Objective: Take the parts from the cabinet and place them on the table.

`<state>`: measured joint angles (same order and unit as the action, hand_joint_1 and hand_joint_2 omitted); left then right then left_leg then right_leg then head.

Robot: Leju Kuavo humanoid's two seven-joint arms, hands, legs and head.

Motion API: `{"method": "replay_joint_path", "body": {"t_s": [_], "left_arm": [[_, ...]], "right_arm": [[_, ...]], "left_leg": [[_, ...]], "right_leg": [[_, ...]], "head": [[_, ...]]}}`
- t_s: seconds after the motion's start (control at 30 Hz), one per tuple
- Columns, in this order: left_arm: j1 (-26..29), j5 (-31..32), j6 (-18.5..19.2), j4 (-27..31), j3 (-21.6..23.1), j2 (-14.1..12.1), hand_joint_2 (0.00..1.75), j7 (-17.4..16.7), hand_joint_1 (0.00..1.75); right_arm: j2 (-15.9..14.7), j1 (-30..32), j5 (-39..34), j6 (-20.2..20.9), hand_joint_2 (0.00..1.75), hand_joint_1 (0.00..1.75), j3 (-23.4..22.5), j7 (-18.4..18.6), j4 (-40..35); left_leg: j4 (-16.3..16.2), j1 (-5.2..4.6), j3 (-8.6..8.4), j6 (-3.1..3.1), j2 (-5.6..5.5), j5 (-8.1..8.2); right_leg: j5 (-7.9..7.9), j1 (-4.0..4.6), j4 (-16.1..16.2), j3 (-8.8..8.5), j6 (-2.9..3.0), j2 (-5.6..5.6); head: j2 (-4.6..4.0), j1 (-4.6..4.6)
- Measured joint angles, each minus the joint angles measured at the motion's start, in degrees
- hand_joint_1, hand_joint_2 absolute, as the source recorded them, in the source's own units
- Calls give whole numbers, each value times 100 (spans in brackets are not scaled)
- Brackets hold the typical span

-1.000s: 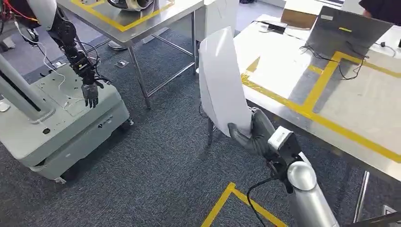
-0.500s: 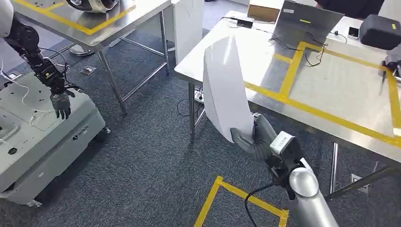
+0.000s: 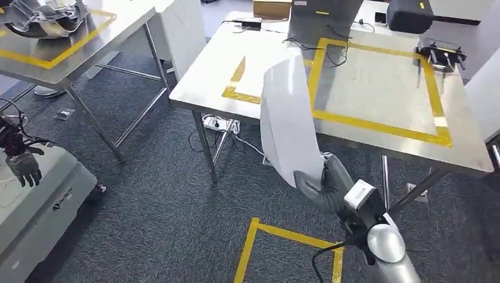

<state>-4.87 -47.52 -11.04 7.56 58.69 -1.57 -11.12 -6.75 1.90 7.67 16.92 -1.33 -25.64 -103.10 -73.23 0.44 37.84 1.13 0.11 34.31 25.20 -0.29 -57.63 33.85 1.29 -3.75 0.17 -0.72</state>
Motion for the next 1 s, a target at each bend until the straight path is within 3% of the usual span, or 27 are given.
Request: {"method": "replay_joint_path", "body": {"t_s": [0.03,0.07,0.1,0.13,0.17,0.23,0.27,0.3,0.33,0.37,0.4,0.43,0.47,0.5,0.53,0.57,0.6,0.63,0.67,0.77,0.8,0.83,0.87,0.9,0.93,0.97,1.0], "left_arm": [[-1,-2,9,-2,0,-9,175,-9,0],[-4,-2,24,-2,2,-24,175,-11,0],[0,-2,31,-4,7,-28,175,-11,0],[-3,-33,35,-2,9,-6,175,-11,0],[-6,-48,33,-2,9,-15,175,-2,0],[-7,-83,31,-2,9,-13,175,0,0],[2,-83,29,2,9,-6,175,-9,0],[-1,-85,28,4,9,-17,175,-11,0],[-7,-85,15,0,11,-22,175,-9,0],[-4,-83,15,0,11,-22,175,-9,0],[1,-83,17,0,11,-17,175,-9,0],[5,-83,16,-2,11,-20,175,-9,0],[5,-85,15,-4,11,-24,175,-11,0],[3,-85,15,-4,11,-26,175,-15,0],[-8,-88,15,-4,11,-24,175,-15,0],[-21,-90,15,-2,11,-22,175,-15,0],[-28,-96,15,2,11,-17,175,-15,0],[-31,-99,13,4,11,-13,175,-15,0],[-31,-101,7,7,11,-9,175,-15,0],[-42,-118,-17,18,11,2,175,-7,0],[-46,-127,-37,20,11,2,175,-9,0],[-51,-129,-39,15,11,-7,175,-4,0],[-50,-133,-37,15,11,-9,175,-2,0],[-46,-136,-35,15,11,-9,175,2,0],[-34,-142,-33,15,11,-9,175,0,0],[-28,-144,-28,15,11,-9,175,0,0],[-21,-147,-24,15,11,-7,175,0,0]], "right_arm": [[0,6,-7,2,175,175,-7,0,-2],[-2,6,-28,4,175,175,-24,0,-2],[-2,5,-33,4,175,175,-35,0,-2],[-2,-15,-35,9,175,175,-37,-6,-2],[-4,-24,-28,13,175,175,-37,9,0],[-4,-36,-35,24,175,175,-24,0,2],[-9,-53,-37,13,175,175,-29,7,4],[-18,-64,-40,9,175,175,-28,13,4],[-17,-136,-50,2,175,175,-28,31,7],[-17,-203,-53,-4,175,175,-28,68,11],[-13,-241,-55,-7,175,175,-26,94,11],[-13,-252,-53,-7,175,175,-22,146,11],[-13,-252,-48,-11,175,175,-22,164,13],[-13,-257,-48,-11,175,175,-22,171,13],[-13,-269,-48,-11,175,175,-22,177,13],[-13,-290,-48,-11,175,175,-22,182,13],[-13,-306,-46,-13,175,175,-22,173,13],[-13,-330,-46,-13,175,175,-22,162,13],[-13,-340,-46,-13,175,175,-22,153,17],[-13,-412,-46,-4,175,175,-20,136,37],[-13,-424,-46,15,175,175,-18,129,44],[-9,-425,-42,15,175,175,-11,125,46],[-9,-478,-37,13,175,175,-11,125,57],[-9,-524,-28,13,175,175,-7,131,74],[2,-536,-22,11,175,175,7,131,81],[7,-537,9,4,175,175,31,131,94],[9,-538,48,-4,175,175,39,138,111]], "left_leg": [[450,20,-207,18,-33,-279],[931,55,-434,45,-147,-517],[1209,97,-556,74,-394,-499],[1252,75,-551,56,-642,-435],[1190,83,-548,-24,-541,-442],[1181,59,-539,-90,-407,-461],[1205,108,-538,-140,-301,-488],[1210,102,-535,-163,-236,-499],[1217,87,-530,-190,-168,-503],[1217,67,-520,-200,-80,-504],[1217,51,-512,-211,7,-498],[1217,45,-508,-220,95,-491],[1216,41,-507,-226,177,-487],[1216,37,-510,-230,257,-481],[1216,33,-520,-231,330,-473],[1216,28,-535,-231,403,-459],[1216,26,-559,-221,458,-446],[1218,21,-585,-203,513,-432],[1221,-10,-593,-164,555,-410],[1290,20,-649,-63,728,-415],[1307,-15,-697,-17,783,-391],[1234,14,-673,22,499,-353],[1027,13,-569,30,216,-206],[629,16,-363,40,67,1],[164,19,-118,49,17,201],[-203,18,85,56,7,304],[-359,18,193,60,4,271]], "right_leg": [[16,-20,-39,4,-29,-86],[40,-42,-87,15,-67,-159],[63,-55,-140,42,-110,-205],[90,-23,-223,112,-185,-294],[72,-21,-203,139,-205,-351],[-2,-42,-164,171,-264,-479],[-11,-54,-181,206,-286,-568],[4,-44,-219,220,-286,-399],[181,4,-463,346,-307,23],[414,4,-884,555,-334,248],[642,-5,-1384,793,-338,340],[826,-4,-1853,1011,-334,360],[872,-3,-2115,1134,-327,359],[778,-2,-2065,1112,-312,359],[577,1,-1747,932,-288,365],[328,9,-1210,638,-254,394],[124,37,-650,320,-210,518],[111,94,-201,112,-148,804],[116,106,-193,92,-138,862],[94,143,-200,153,-87,649],[59,97,-115,105,-44,566],[16,58,-62,46,-35,524],[10,24,-46,34,1,477],[7,12,-46,39,22,410],[16,11,-47,42,35,342],[16,13,-48,42,36,265],[17,13,-54,41,36,180]], "head": [[0,-2],[0,0],[0,-2],[0,20],[0,9],[0,9],[0,11],[0,11],[0,-26],[0,-33],[0,-33],[0,-35],[0,-35],[0,-33],[-2,-35],[-2,-33],[0,-35],[0,-35],[-2,-21],[0,-26],[0,-26],[0,-22],[0,-13],[0,-9],[0,-11],[0,-11],[0,-9]]}}
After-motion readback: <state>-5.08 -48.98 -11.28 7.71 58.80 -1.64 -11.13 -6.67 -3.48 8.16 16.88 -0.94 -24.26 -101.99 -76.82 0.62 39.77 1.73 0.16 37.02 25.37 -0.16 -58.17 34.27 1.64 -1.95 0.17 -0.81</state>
